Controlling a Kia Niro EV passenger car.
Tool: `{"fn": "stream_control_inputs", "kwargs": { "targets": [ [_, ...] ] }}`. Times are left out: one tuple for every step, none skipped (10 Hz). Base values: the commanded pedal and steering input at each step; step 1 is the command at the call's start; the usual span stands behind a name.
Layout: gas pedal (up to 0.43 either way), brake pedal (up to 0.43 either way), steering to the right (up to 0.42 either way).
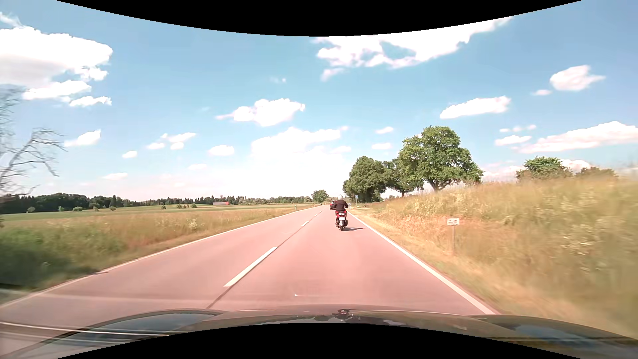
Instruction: Follow the waypoints while adhering to traffic rules and regulations
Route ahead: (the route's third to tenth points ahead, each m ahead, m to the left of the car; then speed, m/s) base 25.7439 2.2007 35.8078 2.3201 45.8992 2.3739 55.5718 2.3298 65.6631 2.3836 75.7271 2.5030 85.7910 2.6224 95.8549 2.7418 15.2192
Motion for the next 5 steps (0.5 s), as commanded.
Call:
{"fn": "stream_control_inputs", "kwargs": {
  "targets": [
    [0.059,0.012,0.001],
    [0.059,0.012,0.001],
    [0.059,0.012,0.001],
    [0.059,0.012,0.000],
    [0.067,0.012,-0.002]
  ]
}}
